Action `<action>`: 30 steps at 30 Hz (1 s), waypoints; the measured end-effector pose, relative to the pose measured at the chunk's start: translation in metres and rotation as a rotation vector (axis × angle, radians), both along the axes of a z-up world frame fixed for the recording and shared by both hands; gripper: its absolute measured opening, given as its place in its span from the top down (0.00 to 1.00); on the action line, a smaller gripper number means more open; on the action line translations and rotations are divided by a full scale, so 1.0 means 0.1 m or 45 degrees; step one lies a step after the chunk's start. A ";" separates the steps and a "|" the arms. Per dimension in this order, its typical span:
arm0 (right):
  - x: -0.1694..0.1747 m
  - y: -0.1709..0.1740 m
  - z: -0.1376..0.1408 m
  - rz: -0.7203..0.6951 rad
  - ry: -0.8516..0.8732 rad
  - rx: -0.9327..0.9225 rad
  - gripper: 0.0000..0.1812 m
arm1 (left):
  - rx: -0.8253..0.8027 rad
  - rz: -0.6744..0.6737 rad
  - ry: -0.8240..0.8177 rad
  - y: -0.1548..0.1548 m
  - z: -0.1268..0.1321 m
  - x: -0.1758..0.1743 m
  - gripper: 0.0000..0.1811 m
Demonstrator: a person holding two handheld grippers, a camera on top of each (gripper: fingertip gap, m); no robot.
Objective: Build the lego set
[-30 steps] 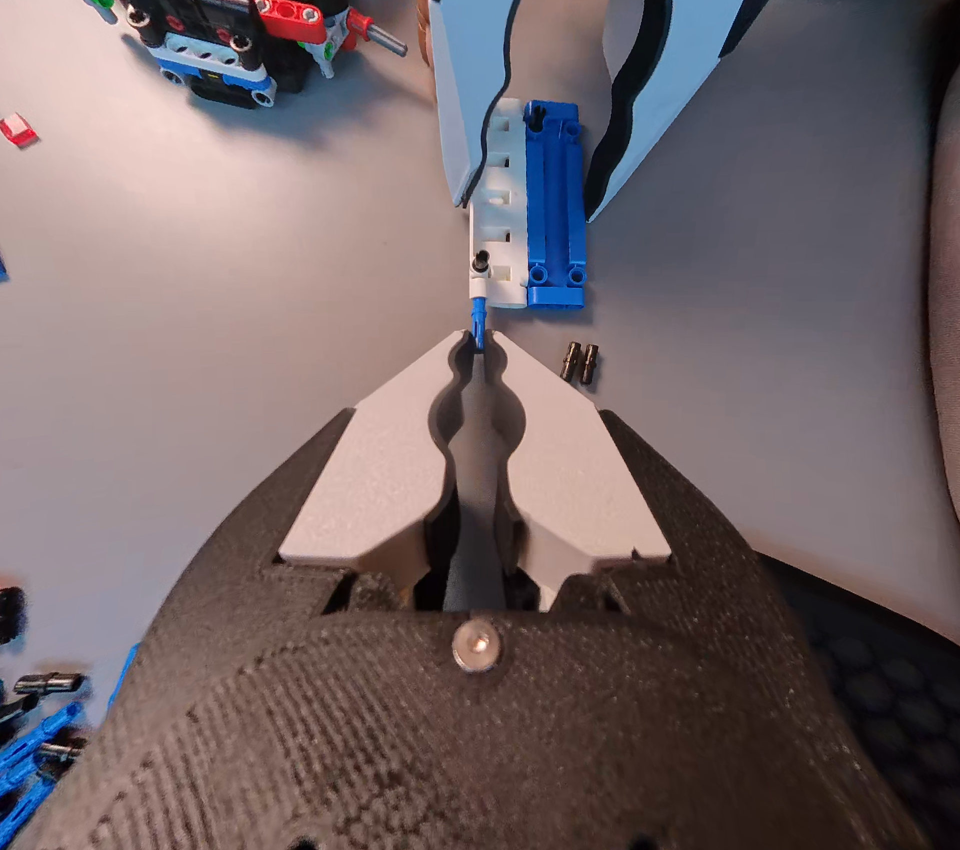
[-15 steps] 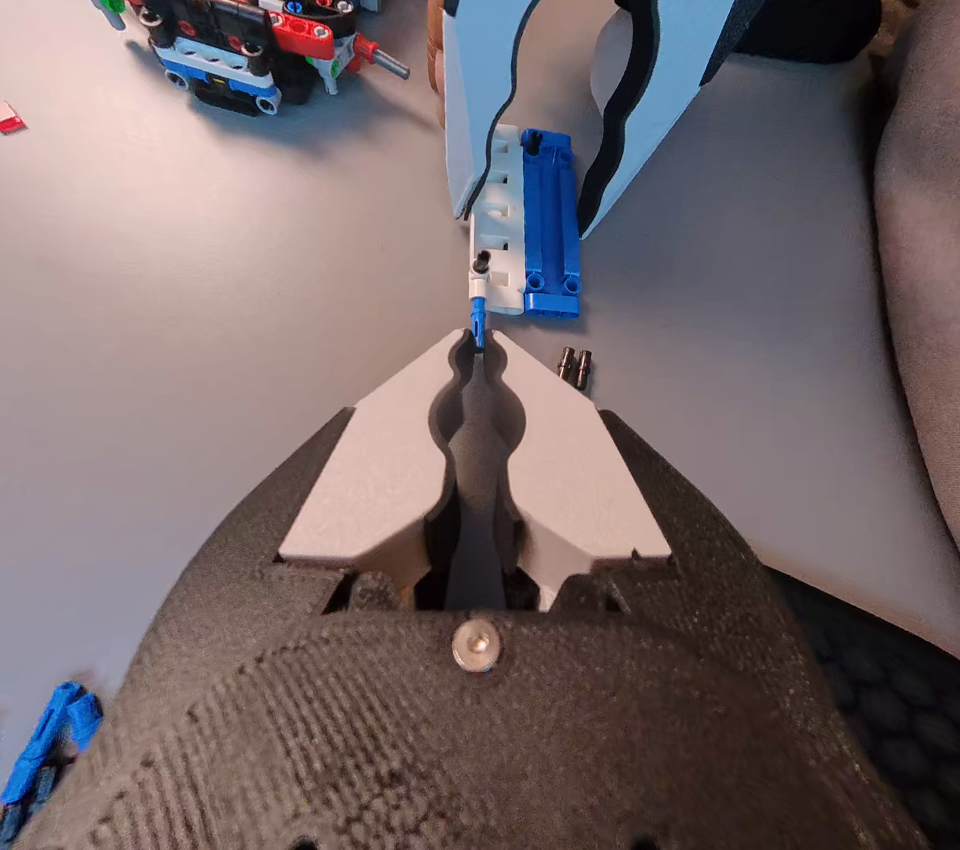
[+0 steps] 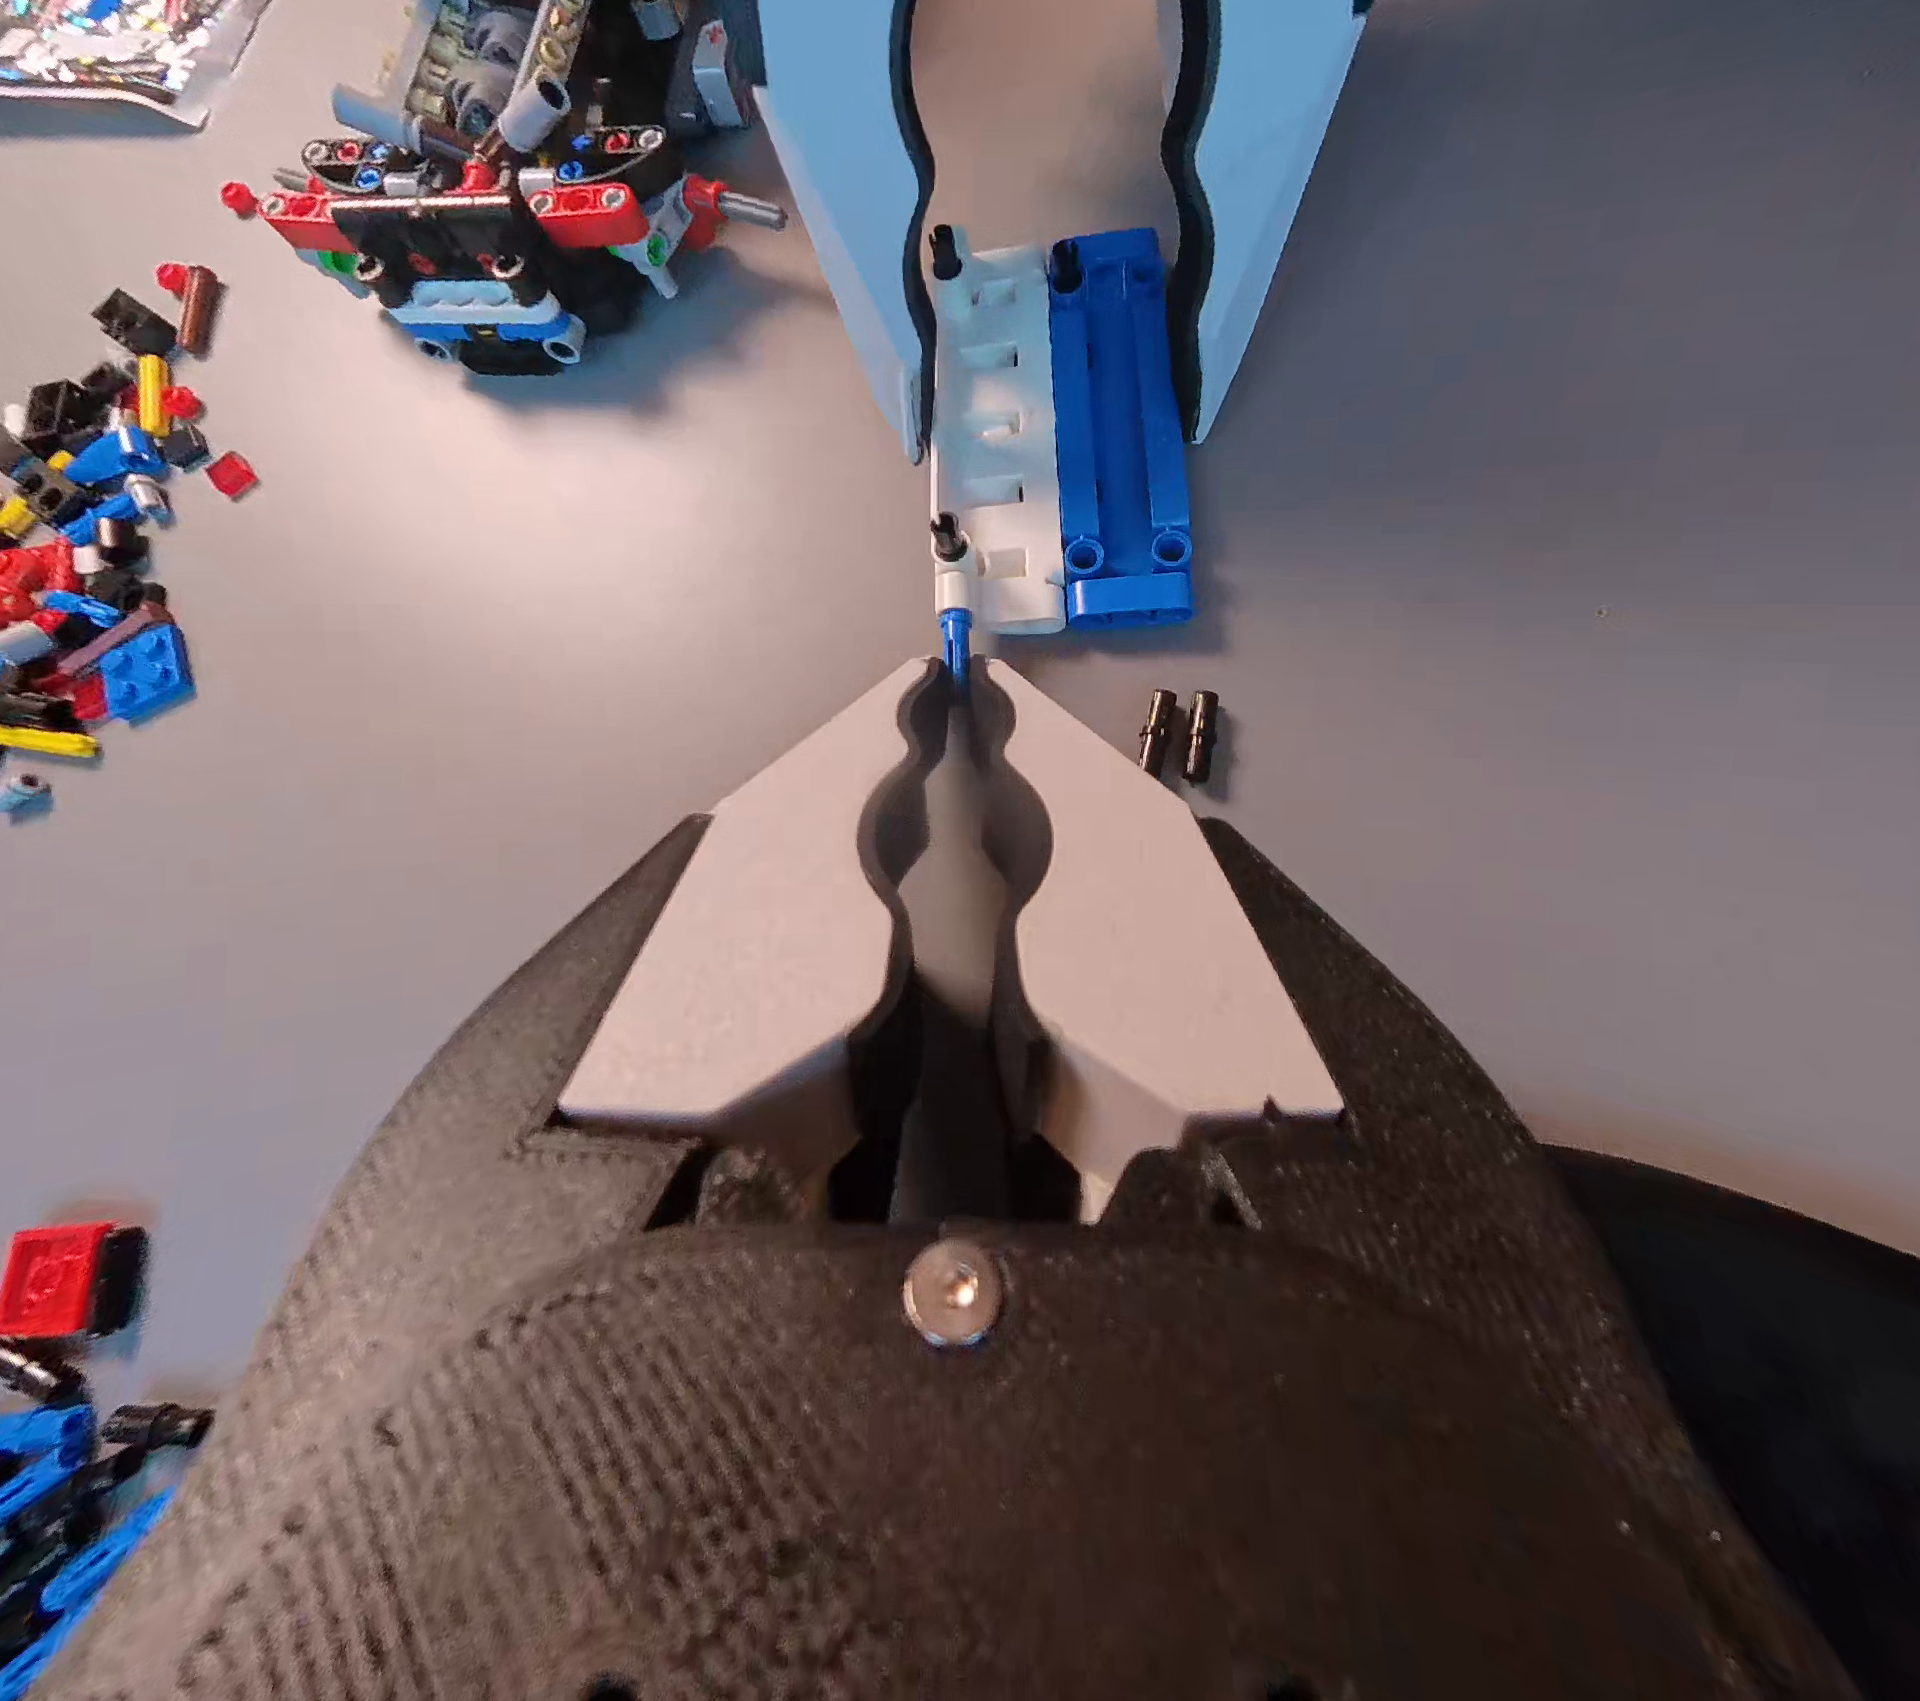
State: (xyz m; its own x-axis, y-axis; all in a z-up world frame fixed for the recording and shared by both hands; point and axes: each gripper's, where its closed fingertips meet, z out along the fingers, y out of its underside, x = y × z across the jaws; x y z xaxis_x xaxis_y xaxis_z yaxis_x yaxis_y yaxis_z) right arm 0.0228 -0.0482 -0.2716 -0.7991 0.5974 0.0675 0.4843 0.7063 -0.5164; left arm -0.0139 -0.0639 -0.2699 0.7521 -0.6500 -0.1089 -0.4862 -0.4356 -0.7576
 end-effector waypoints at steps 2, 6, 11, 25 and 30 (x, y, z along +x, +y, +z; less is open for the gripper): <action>0.00 0.00 0.00 0.004 -0.001 0.006 0.74 | -0.070 0.016 -0.068 0.00 0.00 0.02 1.00; 0.01 0.00 0.00 0.005 -0.010 0.010 0.74 | -0.134 0.035 -0.050 0.01 -0.01 0.03 1.00; 0.01 0.00 0.00 -0.009 -0.007 0.009 0.74 | -0.149 0.050 -0.092 0.01 -0.01 0.02 0.99; -0.27 0.06 0.02 0.035 0.044 0.103 0.73 | -0.098 0.180 -0.099 0.00 0.00 -0.23 0.95; -0.34 0.10 0.26 -0.032 0.189 0.051 0.70 | -0.054 0.294 -0.214 -0.05 0.11 -0.34 0.84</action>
